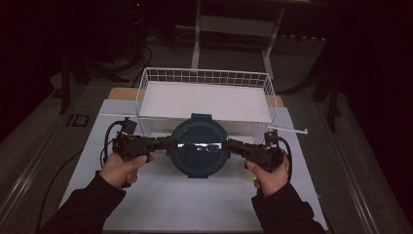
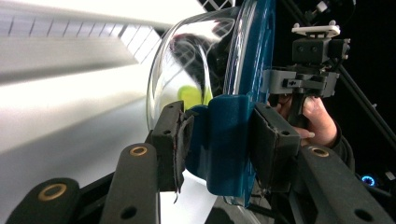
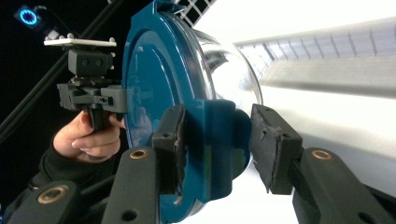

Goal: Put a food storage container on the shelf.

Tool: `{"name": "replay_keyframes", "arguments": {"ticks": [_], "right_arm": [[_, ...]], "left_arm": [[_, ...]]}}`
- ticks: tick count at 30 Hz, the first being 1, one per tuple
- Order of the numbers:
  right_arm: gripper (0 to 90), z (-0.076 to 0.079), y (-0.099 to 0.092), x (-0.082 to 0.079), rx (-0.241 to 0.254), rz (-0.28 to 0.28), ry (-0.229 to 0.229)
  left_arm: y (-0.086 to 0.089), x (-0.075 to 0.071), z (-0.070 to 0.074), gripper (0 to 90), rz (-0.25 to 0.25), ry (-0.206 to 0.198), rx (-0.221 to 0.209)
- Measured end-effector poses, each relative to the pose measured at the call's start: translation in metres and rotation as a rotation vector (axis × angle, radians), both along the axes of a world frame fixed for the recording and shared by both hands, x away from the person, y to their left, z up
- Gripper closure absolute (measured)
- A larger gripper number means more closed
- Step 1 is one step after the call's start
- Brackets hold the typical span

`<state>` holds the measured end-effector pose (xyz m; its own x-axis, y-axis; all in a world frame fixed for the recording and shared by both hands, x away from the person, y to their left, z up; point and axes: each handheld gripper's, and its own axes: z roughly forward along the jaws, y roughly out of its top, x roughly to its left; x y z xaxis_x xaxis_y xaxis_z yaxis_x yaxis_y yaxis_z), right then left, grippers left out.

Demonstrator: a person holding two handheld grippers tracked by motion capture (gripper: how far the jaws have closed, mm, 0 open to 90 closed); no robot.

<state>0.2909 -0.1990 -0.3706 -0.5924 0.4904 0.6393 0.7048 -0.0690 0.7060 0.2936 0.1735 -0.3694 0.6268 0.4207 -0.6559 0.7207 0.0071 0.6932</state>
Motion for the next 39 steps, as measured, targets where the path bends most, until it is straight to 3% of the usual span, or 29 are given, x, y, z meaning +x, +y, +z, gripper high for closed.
{"name": "replay_keyframes", "arguments": {"ticks": [9,19,21,24,33,37,39], "right_arm": [[56.9,0.029,-0.007,0.022,0.013,-0.021,-0.015],[56.8,0.043,-0.01,0.051,0.018,-0.035,0.014],[56.8,0.046,-0.01,0.062,0.027,-0.047,0.02],[56.8,0.047,-0.009,0.071,0.047,-0.055,0.03],[56.9,0.041,-0.011,0.097,0.029,-0.088,0.079],[57.0,0.041,-0.012,0.105,0.055,-0.104,0.092],[56.9,0.042,-0.012,0.109,0.062,-0.111,0.114]], "left_arm": [[-0.007,0.026,0.028,57.4,0.003,-0.015,-0.004],[-0.01,0.055,0.039,57.3,0.026,-0.004,-0.027],[-0.009,0.065,0.042,57.3,0.043,-0.024,-0.035],[-0.009,0.073,0.043,57.3,0.067,-0.028,-0.053],[-0.012,0.103,0.026,57.0,0.08,0.056,-0.089],[-0.013,0.111,0.026,57.0,0.091,0.057,-0.12],[-0.013,0.117,0.024,56.9,0.097,0.086,-0.137]]}}
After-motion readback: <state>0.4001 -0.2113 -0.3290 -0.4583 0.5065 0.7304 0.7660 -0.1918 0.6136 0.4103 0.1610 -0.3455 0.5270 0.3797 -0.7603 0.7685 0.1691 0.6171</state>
